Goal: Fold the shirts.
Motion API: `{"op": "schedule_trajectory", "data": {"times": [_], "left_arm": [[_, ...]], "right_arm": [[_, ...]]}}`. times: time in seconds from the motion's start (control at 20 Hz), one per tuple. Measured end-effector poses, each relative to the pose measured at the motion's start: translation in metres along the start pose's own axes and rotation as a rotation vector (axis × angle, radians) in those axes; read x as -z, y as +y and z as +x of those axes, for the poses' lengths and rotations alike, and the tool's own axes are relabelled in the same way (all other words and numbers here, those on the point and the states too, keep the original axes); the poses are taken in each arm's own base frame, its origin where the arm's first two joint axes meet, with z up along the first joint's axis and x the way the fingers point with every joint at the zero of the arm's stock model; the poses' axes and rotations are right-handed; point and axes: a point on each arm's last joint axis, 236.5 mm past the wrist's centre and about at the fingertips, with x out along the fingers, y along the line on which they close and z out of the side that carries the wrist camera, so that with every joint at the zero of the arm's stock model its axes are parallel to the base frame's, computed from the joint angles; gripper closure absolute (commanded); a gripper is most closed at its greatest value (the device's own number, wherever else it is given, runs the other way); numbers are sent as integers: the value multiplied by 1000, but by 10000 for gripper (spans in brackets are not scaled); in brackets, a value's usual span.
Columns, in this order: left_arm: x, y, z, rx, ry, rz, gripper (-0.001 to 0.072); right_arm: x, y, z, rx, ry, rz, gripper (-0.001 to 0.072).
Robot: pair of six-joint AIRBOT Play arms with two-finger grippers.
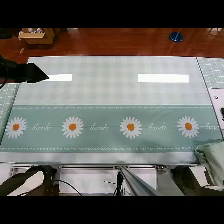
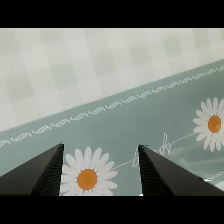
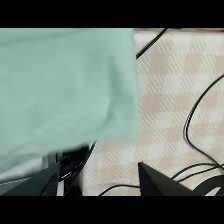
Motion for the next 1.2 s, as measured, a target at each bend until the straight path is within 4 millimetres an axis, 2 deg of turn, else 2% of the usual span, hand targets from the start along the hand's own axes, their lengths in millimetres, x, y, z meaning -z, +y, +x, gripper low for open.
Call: {"op": "schedule_trajectory", "data": {"times": [0.1,0.15,0.2,0.25,0.35,0.4,0.45,0.5,0.55,0.6,0.65,0.7,0.75,0.8,0.95,1.05,1.2], "left_arm": [[-6,3,0,-11,-26,0,168],[-8,3,0,-13,-33,-1,168],[-11,5,0,-19,-48,-1,167],[-13,5,0,-23,-56,-1,166],[-21,9,0,-34,-85,-2,148],[-25,11,2,-39,-100,-3,74],[-29,12,5,-43,-112,-3,53],[-34,13,10,-42,-120,-1,53],[-36,11,16,-38,-120,3,53],[-38,8,25,-30,-116,10,53],[-39,3,34,-19,-106,20,52],[-38,-3,44,-5,-88,33,30],[-38,-9,53,2,-73,48,-8],[-35,-15,64,7,-51,69,-8],[-29,-19,89,-40,4,123,-8],[-23,-6,100,-126,43,130,-8],[-16,11,105,-222,80,98,-5]], "right_arm": [[-7,-1,1,-1,-32,-4,182],[-15,6,0,-34,-65,-4,186],[-26,23,-2,-105,-113,-8,255],[-41,47,-8,-208,-173,-17,263],[-73,123,-39,-486,-315,-77,263],[-81,161,-59,-603,-362,-133,263],[-82,199,-79,-700,-389,-212,263],[-72,243,-100,-793,-399,-325,263],[-53,286,-120,-865,-393,-451,262],[-30,323,-134,-910,-383,-575,261],[-1,359,-149,-952,-376,-703,225],[28,388,-160,-978,-367,-812,95],[59,412,-168,-991,-356,-917,101],[90,432,-175,-997,-349,-1019,101],[157,460,-182,-929,-378,-1274,102],[176,466,-183,-841,-455,-1399,103],[189,466,-182,-729,-537,-1507,103]]}}
